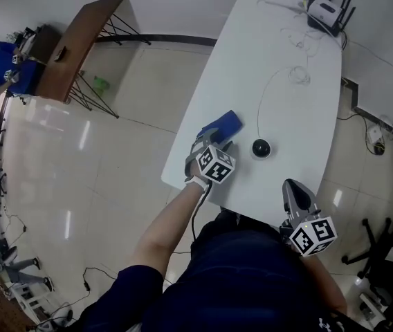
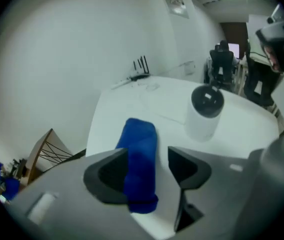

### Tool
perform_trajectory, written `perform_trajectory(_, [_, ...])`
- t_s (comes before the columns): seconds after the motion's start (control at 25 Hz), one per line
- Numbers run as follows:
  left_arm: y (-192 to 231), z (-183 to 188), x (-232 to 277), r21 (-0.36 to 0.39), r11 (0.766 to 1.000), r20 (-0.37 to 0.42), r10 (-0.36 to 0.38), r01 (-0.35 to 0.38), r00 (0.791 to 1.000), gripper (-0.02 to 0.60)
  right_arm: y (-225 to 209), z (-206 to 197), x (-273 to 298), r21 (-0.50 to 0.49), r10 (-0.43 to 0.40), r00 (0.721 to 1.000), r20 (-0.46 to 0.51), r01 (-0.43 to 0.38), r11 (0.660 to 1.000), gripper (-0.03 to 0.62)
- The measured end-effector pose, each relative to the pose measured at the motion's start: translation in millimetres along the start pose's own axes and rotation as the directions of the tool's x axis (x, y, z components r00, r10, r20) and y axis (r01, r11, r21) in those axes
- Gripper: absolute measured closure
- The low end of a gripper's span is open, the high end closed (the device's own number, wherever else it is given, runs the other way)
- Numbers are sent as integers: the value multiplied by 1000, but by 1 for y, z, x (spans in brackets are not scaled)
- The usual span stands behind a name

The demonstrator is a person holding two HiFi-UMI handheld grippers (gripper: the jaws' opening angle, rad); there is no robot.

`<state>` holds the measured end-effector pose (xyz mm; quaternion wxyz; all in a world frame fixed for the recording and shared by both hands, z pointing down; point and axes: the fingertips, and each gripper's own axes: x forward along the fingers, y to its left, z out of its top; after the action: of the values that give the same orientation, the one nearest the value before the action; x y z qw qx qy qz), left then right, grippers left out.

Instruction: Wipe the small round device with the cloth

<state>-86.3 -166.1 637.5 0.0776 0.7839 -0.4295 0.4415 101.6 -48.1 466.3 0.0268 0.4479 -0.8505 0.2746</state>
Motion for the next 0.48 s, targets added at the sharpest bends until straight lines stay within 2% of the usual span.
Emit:
perform_trajectory(0.12, [8,-16,27,10,1000,-84,-15,16,996,283,-2,-1,4,9,-29,1000,-7,29,1000,583])
perform_trajectory(0.2, [20,-16,37,-47,998,-83,-31,28,996,278,-2,-1,7,11,-42,999,-12,42,999,583])
perform_trajectory(0.32, [39,-19,48,-147,986,-93,-93,79,991,281,-4,-4,9,16,-62,998,-19,62,998,583])
perform_trajectory(0.48, [56,-23,54,-186,974,-134,-158,132,978,382,-8,-4,9,26,-90,996,-13,91,996,583])
